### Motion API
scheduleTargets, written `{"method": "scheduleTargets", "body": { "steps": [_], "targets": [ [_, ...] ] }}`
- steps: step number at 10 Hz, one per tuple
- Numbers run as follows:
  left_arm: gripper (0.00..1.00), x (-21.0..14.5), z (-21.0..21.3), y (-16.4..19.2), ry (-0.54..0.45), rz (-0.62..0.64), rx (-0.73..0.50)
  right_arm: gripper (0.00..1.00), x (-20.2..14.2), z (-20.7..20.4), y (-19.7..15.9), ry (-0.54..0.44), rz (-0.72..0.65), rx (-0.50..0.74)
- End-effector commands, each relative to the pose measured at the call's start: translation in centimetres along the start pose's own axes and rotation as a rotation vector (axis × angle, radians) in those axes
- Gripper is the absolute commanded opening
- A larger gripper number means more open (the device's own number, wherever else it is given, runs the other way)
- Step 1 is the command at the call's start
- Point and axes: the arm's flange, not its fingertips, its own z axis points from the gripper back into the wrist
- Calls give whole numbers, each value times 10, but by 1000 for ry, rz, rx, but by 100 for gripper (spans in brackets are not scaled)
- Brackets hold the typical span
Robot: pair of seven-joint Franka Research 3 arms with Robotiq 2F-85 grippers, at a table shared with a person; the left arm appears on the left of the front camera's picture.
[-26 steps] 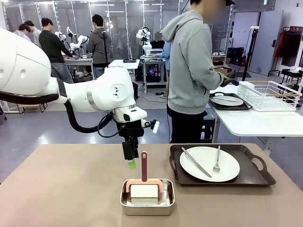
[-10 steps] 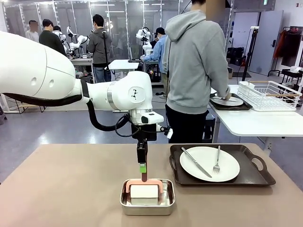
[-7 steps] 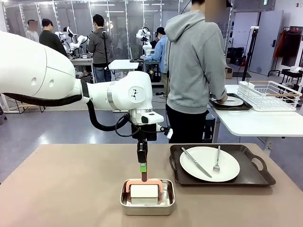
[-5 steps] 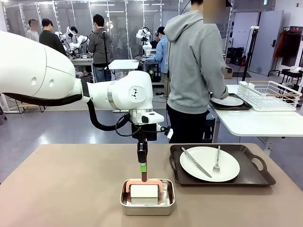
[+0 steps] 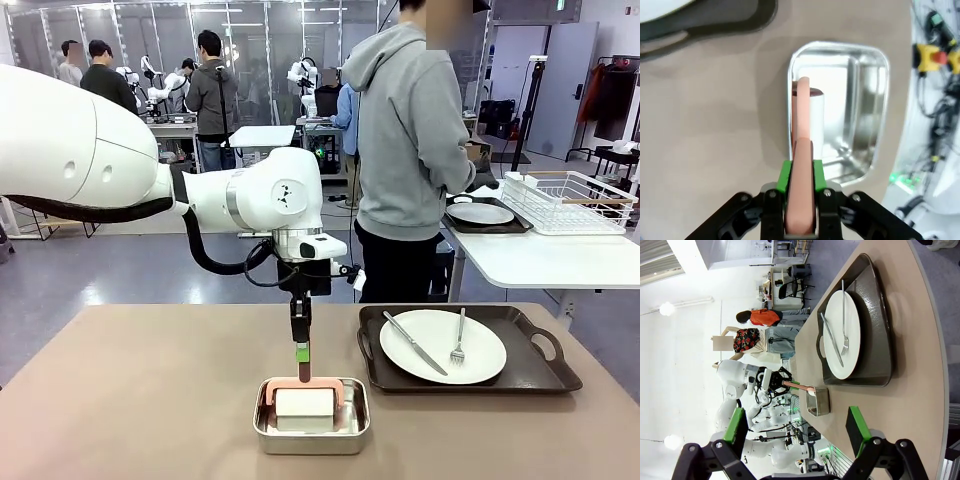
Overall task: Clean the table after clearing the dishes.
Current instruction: When the left (or right) Handle tray is removed, use the left hand (or right hand) to clean the left (or right) side of the table with the Lint Roller.
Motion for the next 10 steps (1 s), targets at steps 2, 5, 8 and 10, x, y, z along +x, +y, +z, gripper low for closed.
{"method": "scheduleTargets", "body": {
  "steps": [2,5,8,10],
  "targets": [
    [0,-52,92,-46,-112,409,142,100,-2,1,4,-3,-3,4],
    [0,-153,150,-75,-471,839,269,100,-2,1,4,-3,-3,4],
    [0,-238,129,-61,-804,1282,297,100,-2,1,4,-3,-3,4],
    [0,-258,107,-43,-875,1331,259,100,-2,1,4,-3,-3,4]
  ]
}}
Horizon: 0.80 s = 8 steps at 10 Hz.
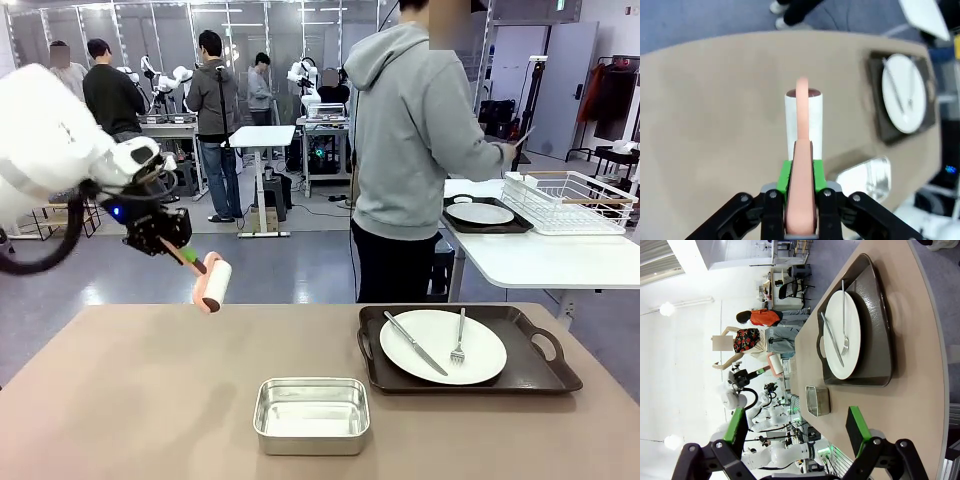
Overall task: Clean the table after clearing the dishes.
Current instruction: When the left (or right) Handle tray is removed, use the left hand (or right hand) to clean the left (or right) side of the table with the Lint Roller.
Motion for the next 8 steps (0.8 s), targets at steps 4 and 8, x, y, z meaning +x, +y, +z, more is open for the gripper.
{"method": "scheduleTargets", "body": {
  "steps": [4,8],
  "targets": [
    [0,0,0,0,0,0,0,100,-1,0,4,-1,-3,4],
    [21,14,-13,15,8,36,-40,100,-1,0,4,-1,-3,4]
  ]
}}
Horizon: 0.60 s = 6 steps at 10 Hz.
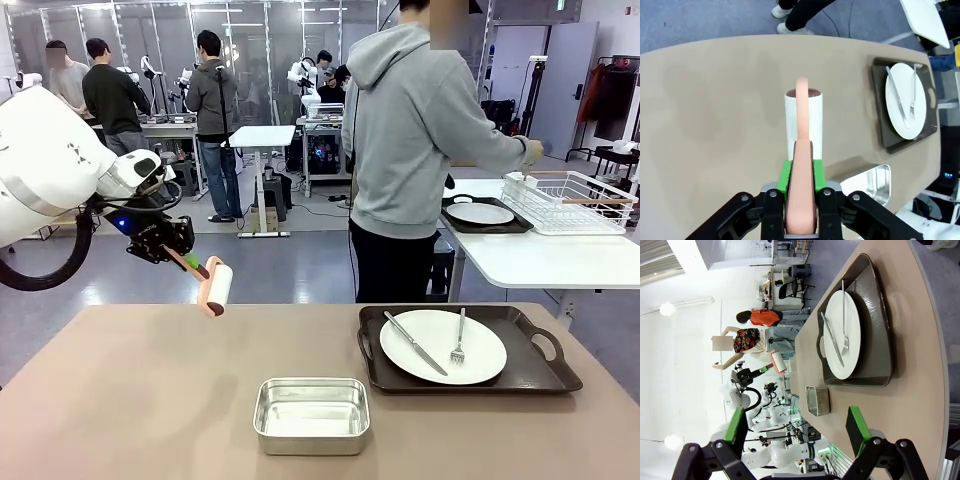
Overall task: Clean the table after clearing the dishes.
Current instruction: When the left (or right) Handle tray is removed, use the left hand (or right hand) to clean the left (or right) side of the table with the Lint Roller.
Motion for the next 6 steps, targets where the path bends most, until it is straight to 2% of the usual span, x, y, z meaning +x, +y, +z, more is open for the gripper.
{"method": "scheduleTargets", "body": {
  "steps": [1,3,4,6],
  "targets": [
    [21,23,-8,30,56,71,-102,100,-2,0,4,-2,-3,4],
    [21,26,-23,69,114,132,-180,100,-2,0,4,-2,-3,4],
    [21,25,-31,83,185,146,-271,100,-2,0,4,-2,-3,4],
    [21,22,-59,105,295,165,-358,100,-2,0,4,-2,-3,4]
  ]
}}
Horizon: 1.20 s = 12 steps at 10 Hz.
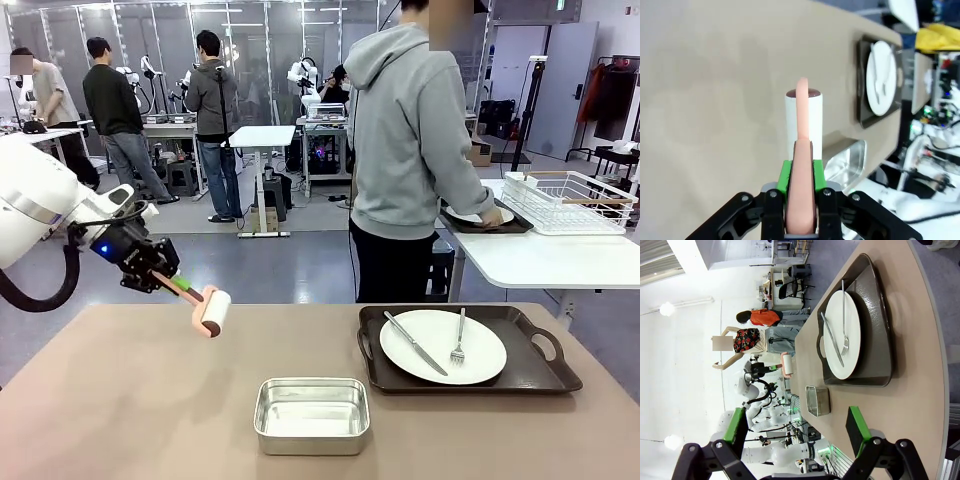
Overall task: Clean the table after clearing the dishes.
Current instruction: When the left (or right) Handle tray is removed, use the left hand (or right hand) to clean the left (or right) side of the table with the Lint Roller.
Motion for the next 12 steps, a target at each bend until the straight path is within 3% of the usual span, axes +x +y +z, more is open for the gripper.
{"method": "scheduleTargets", "body": {
  "steps": [1,6,12],
  "targets": [
    [21,11,-15,16,62,26,-57,100,-2,0,4,-2,-3,4],
    [21,1,-69,53,33,24,-192,100,-2,0,4,-2,-3,4],
    [21,-3,-85,111,6,60,-236,100,-2,0,4,-2,-3,4]
  ]
}}
